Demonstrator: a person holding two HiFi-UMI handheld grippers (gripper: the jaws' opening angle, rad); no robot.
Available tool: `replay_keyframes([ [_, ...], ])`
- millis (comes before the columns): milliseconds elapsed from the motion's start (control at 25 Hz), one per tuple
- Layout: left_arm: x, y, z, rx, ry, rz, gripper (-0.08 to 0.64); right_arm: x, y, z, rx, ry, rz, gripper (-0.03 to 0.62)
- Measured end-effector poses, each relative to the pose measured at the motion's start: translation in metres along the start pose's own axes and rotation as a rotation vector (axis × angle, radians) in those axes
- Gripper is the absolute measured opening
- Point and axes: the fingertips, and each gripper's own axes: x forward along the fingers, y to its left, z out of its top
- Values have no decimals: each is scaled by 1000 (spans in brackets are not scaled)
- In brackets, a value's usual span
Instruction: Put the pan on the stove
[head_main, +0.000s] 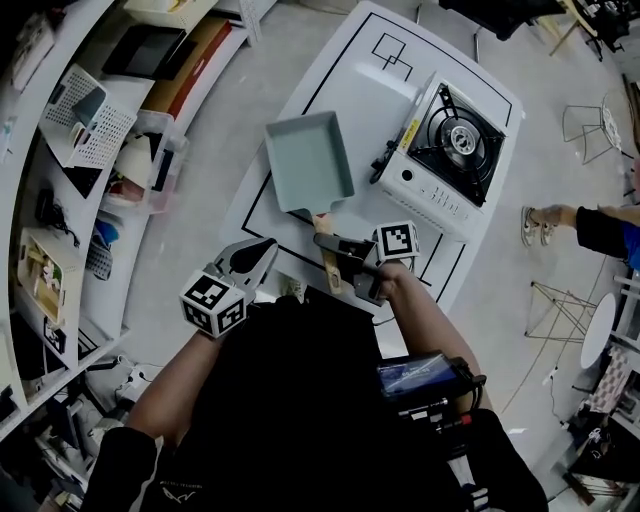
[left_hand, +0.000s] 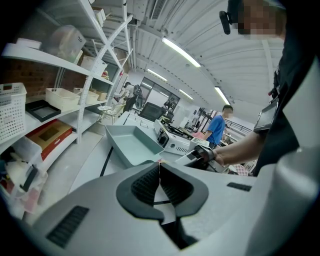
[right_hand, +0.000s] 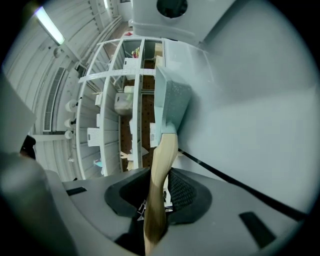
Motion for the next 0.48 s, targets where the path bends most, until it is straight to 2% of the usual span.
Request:
replay_keyframes([
  [480,-14,8,-1,-3,-11,11,9,8,10,-7,55,-76,47,124],
])
